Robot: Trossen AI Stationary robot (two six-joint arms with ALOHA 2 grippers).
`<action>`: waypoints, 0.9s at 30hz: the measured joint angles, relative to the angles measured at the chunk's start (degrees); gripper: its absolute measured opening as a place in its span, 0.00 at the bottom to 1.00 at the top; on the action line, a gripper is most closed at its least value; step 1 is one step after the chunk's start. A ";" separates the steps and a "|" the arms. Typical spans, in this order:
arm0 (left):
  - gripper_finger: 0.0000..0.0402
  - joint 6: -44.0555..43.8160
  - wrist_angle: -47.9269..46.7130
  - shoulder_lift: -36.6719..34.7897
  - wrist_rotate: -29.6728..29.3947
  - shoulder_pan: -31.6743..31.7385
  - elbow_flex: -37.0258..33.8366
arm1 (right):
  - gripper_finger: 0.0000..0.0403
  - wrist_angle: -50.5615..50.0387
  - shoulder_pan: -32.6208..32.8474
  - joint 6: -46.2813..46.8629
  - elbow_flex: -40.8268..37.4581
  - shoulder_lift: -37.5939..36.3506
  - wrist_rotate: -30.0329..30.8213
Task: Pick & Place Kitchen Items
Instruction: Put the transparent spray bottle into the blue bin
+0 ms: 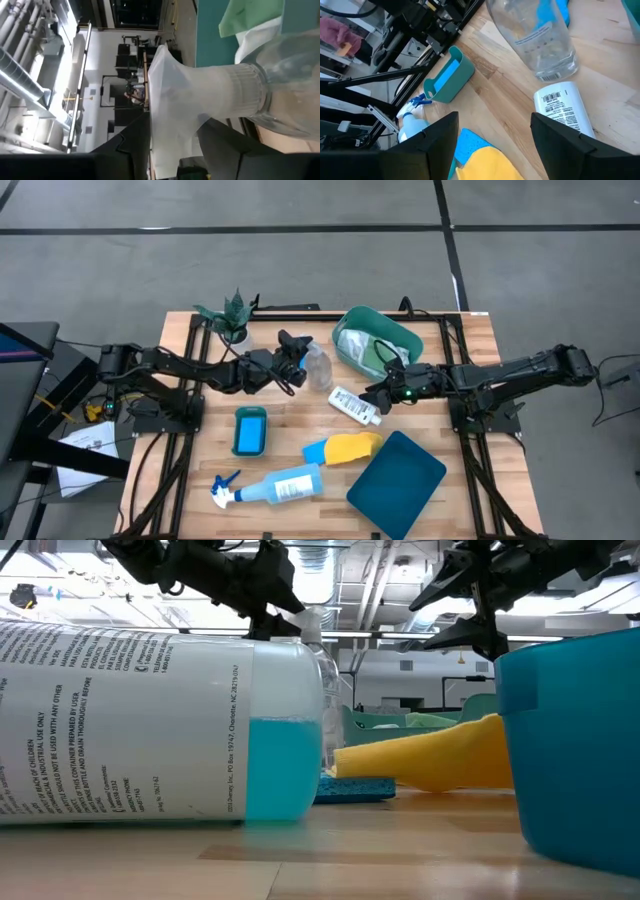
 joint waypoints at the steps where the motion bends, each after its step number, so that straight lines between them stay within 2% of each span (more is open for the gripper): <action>1: 0.40 -0.17 -0.04 0.00 0.12 0.00 0.00 | 0.59 0.00 0.00 -0.06 0.00 0.00 -0.10; 8: 0.53 -1.01 -0.11 0.07 1.82 -0.02 -0.02 | 0.59 0.02 0.00 -0.08 0.00 0.00 -0.15; 14: 0.61 -1.54 -0.08 0.08 0.94 -0.02 -0.02 | 0.59 0.02 0.01 -0.08 0.00 0.00 -0.15; 21: 0.64 -1.56 -0.23 -1.66 -0.70 -1.18 -0.07 | 0.59 0.04 0.02 -0.08 0.00 0.00 -0.15; 27: 0.64 -6.55 -2.64 -5.70 -0.97 -1.38 -0.04 | 0.59 0.02 0.04 -0.10 0.00 0.00 -0.15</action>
